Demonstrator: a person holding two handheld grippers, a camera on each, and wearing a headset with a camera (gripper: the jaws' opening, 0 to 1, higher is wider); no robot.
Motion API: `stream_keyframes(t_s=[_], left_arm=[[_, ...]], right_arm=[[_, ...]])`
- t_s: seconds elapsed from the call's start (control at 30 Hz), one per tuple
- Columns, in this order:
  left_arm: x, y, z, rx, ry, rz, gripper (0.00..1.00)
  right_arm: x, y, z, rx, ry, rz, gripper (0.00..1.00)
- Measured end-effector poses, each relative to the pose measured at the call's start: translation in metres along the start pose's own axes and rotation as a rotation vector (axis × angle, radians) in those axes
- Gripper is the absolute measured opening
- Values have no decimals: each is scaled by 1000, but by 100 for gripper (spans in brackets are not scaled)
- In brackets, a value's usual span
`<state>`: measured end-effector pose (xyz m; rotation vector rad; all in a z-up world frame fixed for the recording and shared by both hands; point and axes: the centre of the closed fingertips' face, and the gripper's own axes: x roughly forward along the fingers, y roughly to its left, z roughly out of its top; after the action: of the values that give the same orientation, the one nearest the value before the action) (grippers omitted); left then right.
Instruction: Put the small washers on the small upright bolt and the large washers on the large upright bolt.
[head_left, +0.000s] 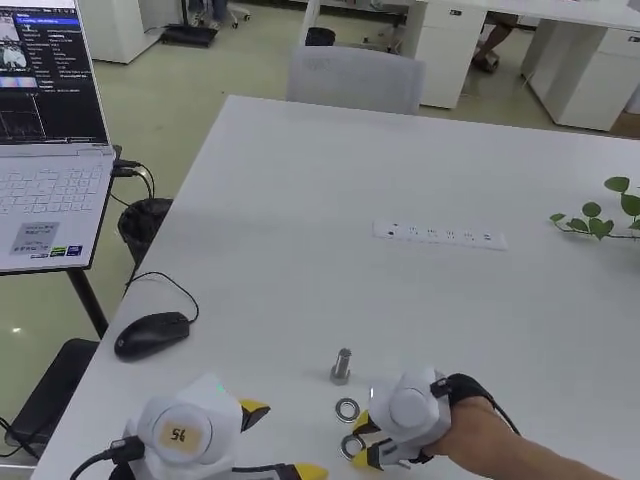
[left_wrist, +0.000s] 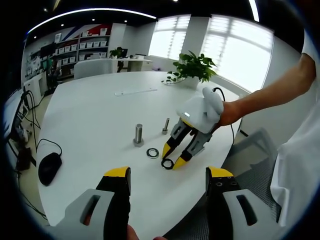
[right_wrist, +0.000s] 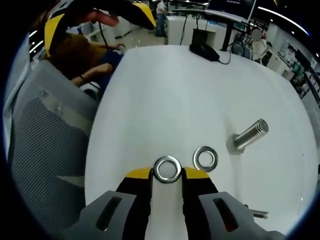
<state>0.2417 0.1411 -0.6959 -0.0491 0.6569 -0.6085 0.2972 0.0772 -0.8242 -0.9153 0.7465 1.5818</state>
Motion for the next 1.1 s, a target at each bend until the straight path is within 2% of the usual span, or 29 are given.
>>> stream_keyframes(t_s=[0.3,0.67,0.83,1.1], left_arm=[[-2,3,-3,-12,1,11,60],[-2,2,-4,-15,1,10,60],[-3,4,-4,-18,-1,12,60],[-2,4,-3,-16,-4,11,60]], right_arm=[[-5,-1,1,33,-16,-24,23],[-19,-17,8,86,-58,-74,23],[-30,-27,14,104,-87,-111,23],[-48,-51,27,118,-121,-172,23]])
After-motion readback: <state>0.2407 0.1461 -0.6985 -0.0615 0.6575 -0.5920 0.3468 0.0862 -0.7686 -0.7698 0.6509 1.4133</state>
